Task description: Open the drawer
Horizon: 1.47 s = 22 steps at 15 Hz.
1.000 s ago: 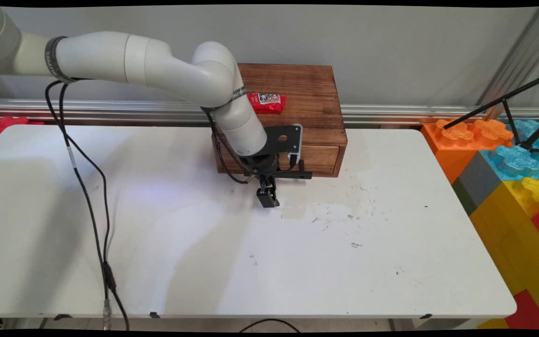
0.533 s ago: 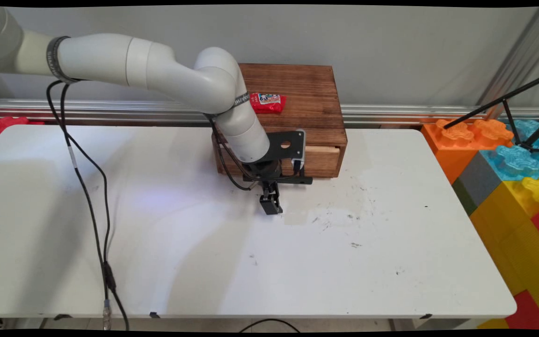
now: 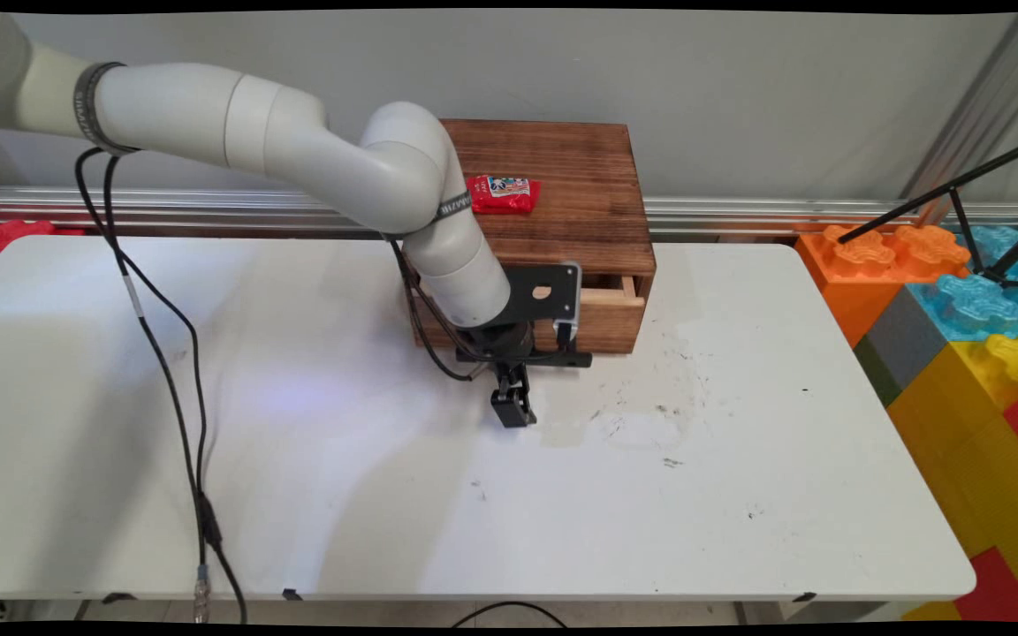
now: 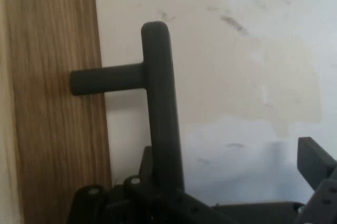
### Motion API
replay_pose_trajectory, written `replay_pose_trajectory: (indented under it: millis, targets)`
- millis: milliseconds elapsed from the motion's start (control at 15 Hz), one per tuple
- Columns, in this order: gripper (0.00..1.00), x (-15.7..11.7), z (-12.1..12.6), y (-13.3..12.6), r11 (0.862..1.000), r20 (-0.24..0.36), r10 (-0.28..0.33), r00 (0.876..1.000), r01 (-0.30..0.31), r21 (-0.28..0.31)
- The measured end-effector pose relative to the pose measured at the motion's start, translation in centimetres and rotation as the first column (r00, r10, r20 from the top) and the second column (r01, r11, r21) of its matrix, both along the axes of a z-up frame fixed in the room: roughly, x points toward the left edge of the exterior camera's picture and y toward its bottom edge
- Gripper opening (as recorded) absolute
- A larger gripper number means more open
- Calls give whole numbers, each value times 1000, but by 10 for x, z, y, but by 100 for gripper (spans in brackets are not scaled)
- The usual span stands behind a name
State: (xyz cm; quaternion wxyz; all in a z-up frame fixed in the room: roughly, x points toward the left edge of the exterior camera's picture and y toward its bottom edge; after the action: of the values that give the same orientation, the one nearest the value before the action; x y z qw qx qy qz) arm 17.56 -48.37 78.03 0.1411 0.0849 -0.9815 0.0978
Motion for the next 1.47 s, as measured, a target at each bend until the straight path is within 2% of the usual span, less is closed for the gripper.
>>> replay_pose_trajectory:
  millis: [733, 1467]
  targets:
    - [100, -15, 1, 42, 1000, -10, -3, 1000, 3, 8]
    - [100, -38, 1, 94, 1000, -20, 3, 1000, -3, -8]
